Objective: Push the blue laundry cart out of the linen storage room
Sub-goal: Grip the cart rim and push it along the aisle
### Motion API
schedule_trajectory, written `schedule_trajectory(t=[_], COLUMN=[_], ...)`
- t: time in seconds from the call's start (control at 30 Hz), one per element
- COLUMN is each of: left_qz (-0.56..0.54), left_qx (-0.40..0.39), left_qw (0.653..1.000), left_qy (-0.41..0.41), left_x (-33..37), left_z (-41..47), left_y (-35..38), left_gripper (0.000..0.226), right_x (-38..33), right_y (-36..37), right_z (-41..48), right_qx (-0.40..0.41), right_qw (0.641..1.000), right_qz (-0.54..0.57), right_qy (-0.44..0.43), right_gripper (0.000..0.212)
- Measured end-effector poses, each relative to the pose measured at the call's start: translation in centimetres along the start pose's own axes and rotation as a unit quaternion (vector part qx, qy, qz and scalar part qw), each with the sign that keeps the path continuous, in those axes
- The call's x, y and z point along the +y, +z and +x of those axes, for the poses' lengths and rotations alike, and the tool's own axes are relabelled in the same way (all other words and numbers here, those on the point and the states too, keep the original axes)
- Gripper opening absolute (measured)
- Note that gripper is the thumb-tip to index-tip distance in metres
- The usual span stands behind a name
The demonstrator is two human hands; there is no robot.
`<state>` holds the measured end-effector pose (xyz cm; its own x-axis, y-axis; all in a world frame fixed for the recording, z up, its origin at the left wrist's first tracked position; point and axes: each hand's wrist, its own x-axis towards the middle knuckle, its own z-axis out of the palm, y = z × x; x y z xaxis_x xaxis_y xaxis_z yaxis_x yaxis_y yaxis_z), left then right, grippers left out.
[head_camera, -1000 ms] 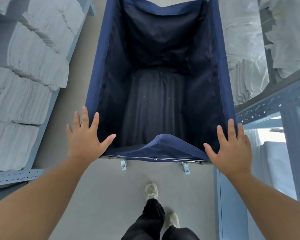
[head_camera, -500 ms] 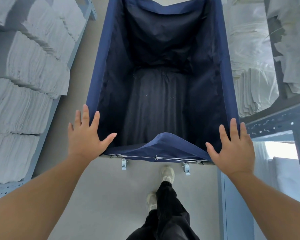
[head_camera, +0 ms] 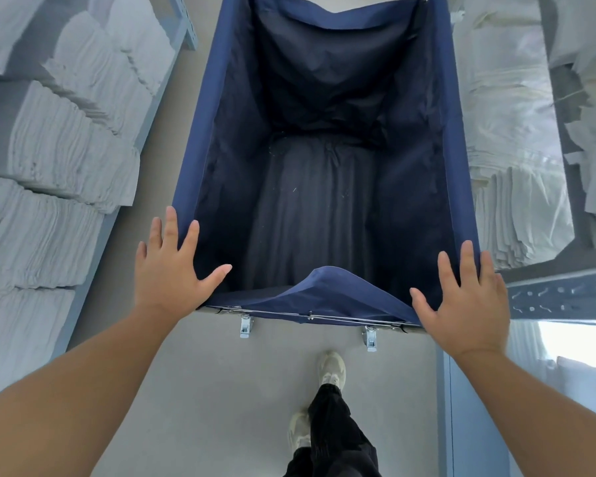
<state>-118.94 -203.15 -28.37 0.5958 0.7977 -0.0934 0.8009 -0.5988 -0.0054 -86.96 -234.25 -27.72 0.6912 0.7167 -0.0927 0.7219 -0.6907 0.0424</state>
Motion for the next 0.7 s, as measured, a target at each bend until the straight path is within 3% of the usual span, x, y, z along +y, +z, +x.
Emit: schedule_trajectory(t=[0.7], left_qz=[-0.001], left_qx=[0.008], left_qw=[1.000], left_qy=[0.007], left_x=[0.4], left_z=[13.2], left_y=[-0.5], left_gripper=[0.096], right_x=[-0.7], right_y=[-1.1], right_z=[13.4], right_qx=[0.001], right_qw=[1.000], right_qz=[-0.010], right_qy=[0.002], right_gripper=[0.077])
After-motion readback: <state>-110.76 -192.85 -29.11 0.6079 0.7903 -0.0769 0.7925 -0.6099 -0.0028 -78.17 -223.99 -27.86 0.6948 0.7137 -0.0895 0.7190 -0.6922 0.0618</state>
